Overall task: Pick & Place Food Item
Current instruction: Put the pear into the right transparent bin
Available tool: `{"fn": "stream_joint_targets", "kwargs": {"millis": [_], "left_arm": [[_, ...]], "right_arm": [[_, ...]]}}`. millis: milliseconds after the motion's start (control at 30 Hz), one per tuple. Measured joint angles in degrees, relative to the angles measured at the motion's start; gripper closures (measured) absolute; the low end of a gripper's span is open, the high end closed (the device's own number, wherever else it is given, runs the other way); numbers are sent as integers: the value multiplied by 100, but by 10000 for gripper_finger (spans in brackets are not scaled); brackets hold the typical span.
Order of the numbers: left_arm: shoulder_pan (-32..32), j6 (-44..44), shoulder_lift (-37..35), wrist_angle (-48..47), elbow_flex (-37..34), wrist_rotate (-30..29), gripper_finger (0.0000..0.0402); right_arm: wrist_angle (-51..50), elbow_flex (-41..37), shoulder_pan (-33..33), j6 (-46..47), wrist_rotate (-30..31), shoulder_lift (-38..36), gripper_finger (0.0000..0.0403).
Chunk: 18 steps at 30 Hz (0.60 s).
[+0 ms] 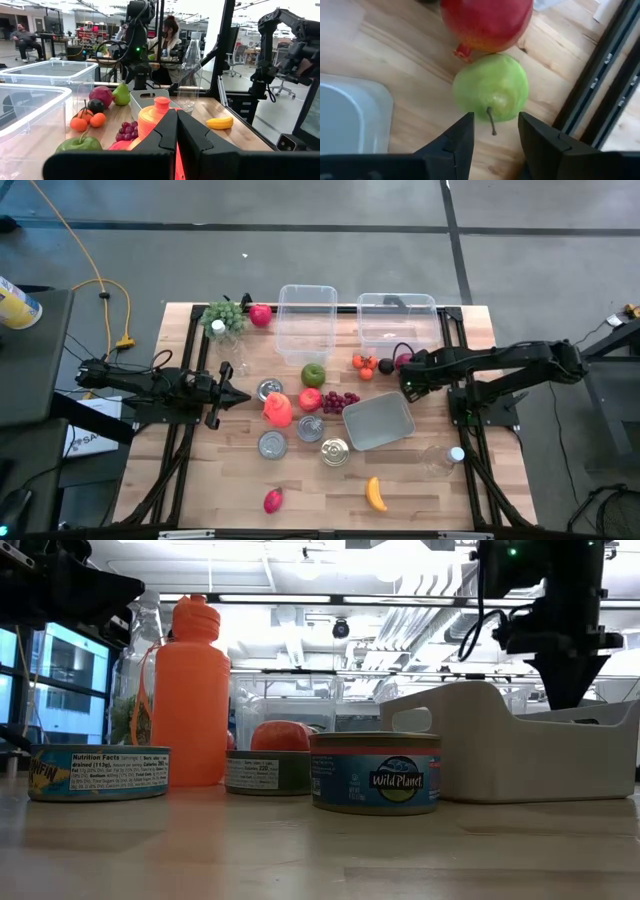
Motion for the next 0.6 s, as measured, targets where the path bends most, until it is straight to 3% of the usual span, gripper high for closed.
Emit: {"fn": "stream_joint_targets", "kwargs": {"millis": [600], "left_arm": [[2,3,0,-2,0,-20,401]], "right_arm": [[90,2,0,-175,-40,0,267]]}}
